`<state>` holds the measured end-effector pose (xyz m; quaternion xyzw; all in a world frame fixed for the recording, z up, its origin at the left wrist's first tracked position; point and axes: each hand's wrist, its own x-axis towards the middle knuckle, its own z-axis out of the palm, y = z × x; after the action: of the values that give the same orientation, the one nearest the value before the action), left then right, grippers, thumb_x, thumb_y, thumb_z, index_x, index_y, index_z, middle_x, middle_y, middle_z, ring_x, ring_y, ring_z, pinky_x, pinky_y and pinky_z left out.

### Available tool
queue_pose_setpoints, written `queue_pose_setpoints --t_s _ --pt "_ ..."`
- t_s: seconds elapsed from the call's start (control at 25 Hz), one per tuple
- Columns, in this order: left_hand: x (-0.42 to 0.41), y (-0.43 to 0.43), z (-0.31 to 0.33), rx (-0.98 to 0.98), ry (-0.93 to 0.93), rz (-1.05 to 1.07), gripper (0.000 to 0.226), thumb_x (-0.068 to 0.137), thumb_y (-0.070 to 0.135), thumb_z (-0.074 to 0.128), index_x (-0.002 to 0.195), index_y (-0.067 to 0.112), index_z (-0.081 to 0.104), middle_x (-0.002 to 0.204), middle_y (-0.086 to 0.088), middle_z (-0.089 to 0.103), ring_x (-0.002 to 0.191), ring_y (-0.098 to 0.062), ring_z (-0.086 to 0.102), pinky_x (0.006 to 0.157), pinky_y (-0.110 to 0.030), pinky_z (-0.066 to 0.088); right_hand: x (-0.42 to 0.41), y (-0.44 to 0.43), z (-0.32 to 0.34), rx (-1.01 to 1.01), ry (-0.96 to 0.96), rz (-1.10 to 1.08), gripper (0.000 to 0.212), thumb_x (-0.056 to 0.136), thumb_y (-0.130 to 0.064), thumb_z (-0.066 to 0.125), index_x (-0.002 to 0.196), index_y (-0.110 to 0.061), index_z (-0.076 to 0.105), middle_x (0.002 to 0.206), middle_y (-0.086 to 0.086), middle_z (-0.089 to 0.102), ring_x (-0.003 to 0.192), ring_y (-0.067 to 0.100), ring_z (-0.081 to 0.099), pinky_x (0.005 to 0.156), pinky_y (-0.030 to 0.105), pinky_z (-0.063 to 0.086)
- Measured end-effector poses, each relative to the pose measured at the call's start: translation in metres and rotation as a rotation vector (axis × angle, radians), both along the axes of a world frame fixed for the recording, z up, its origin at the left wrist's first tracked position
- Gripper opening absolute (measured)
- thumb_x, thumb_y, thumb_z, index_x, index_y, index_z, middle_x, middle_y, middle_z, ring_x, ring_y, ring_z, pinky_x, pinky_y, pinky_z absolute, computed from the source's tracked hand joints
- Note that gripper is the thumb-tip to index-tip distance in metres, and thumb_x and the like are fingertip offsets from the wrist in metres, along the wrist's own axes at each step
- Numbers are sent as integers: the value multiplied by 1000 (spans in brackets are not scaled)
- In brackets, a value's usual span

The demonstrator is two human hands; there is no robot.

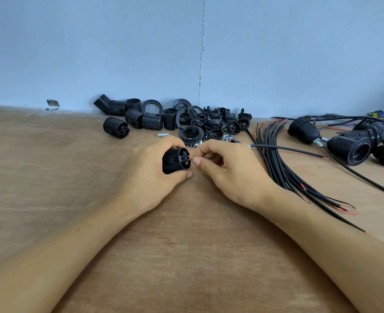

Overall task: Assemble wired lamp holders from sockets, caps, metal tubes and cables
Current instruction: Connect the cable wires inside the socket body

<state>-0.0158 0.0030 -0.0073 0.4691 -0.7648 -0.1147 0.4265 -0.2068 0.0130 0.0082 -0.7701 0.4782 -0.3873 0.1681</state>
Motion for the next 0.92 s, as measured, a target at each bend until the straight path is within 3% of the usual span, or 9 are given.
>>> queue_pose_setpoints --t_s 0.2,0.36,0.48,0.56,0.64,0.8,0.92 --pt "-1 1 1 -28 0 -16 38 68 21 94 98 28 70 81 18 67 83 4 60 70 -6 39 0 1 1 -37 48 13 11 94 -16 66 85 -22 69 70 -17 62 73 5 58 66 8 39" --pt "-1 -1 1 -56 -36 -27 35 71 23 93 100 25 74 88 11 68 85 -5 62 74 -17 45 2 2 1 -148 187 4 9 93 -15 64 85 -20 66 64 -28 51 70 -7 52 65 6 33" --pt "-2 -3 -1 -96 -56 -19 35 73 27 91 104 24 75 94 11 68 87 -4 61 77 -11 43 3 1 -1 -184 254 -4 8 94 -16 62 87 -19 63 72 -23 50 73 -2 46 67 11 30" --pt "-2 -3 -2 -114 -66 -11 36 73 29 91 106 25 75 96 11 68 88 -3 60 78 -9 42 3 1 -2 -175 245 2 8 95 -16 61 88 -18 63 74 -22 53 75 0 46 69 15 32" --pt "-2 -3 -3 -122 -70 -11 37 73 28 92 106 25 75 95 11 68 87 -3 60 78 -8 41 2 2 -2 -157 206 24 10 95 -13 62 87 -19 63 71 -26 53 73 -5 50 69 8 32" --pt "-2 -3 -3 -141 -67 -22 37 74 27 91 106 25 75 95 9 69 87 -5 61 78 -13 44 2 2 0 -115 145 63 12 90 -6 63 86 -17 66 72 -20 61 72 -12 53 68 3 34" --pt "-2 -3 -3 -127 -70 -10 39 72 28 93 106 25 75 94 10 69 87 -7 62 78 -18 46 1 4 1 -119 115 68 17 89 -1 63 85 -16 68 65 -27 57 70 -14 56 67 0 36"
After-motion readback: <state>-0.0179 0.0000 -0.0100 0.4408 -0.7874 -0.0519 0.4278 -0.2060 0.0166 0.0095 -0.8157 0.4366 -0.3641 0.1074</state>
